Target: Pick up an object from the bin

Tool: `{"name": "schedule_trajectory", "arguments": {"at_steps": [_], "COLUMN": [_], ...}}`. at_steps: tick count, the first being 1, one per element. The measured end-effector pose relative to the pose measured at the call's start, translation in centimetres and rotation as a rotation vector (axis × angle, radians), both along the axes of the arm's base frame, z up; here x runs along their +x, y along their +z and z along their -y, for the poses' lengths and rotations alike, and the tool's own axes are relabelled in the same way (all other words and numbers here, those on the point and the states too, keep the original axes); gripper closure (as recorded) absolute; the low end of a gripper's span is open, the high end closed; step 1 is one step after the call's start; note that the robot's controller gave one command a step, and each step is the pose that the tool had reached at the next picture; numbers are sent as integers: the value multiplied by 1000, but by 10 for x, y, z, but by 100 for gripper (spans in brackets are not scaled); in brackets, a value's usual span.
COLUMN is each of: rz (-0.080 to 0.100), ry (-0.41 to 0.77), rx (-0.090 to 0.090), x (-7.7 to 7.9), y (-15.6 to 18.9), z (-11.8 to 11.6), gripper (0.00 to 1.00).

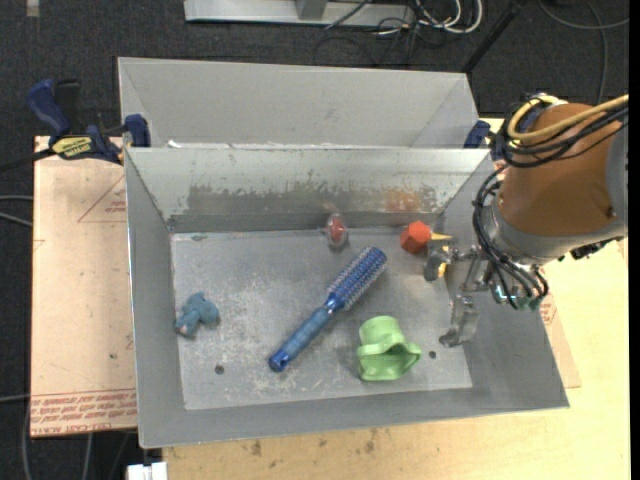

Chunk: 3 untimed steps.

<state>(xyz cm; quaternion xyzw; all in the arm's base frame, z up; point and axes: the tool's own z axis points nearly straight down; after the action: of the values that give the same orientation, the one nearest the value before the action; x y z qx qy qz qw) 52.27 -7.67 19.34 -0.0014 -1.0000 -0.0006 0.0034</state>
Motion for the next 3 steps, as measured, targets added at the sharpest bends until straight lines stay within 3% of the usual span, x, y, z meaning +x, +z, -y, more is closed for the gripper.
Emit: {"name": "schedule_trajectory", "arguments": {"at_steps": [1, 2, 3], "rz": [0, 12, 7], "ry": [167, 170, 645], "rx": [2, 1, 4], "x": [-15, 32, 2], "y": [-101, -123, -124], "z": [-26, -56, -107], "gripper": [0, 0, 0]}}
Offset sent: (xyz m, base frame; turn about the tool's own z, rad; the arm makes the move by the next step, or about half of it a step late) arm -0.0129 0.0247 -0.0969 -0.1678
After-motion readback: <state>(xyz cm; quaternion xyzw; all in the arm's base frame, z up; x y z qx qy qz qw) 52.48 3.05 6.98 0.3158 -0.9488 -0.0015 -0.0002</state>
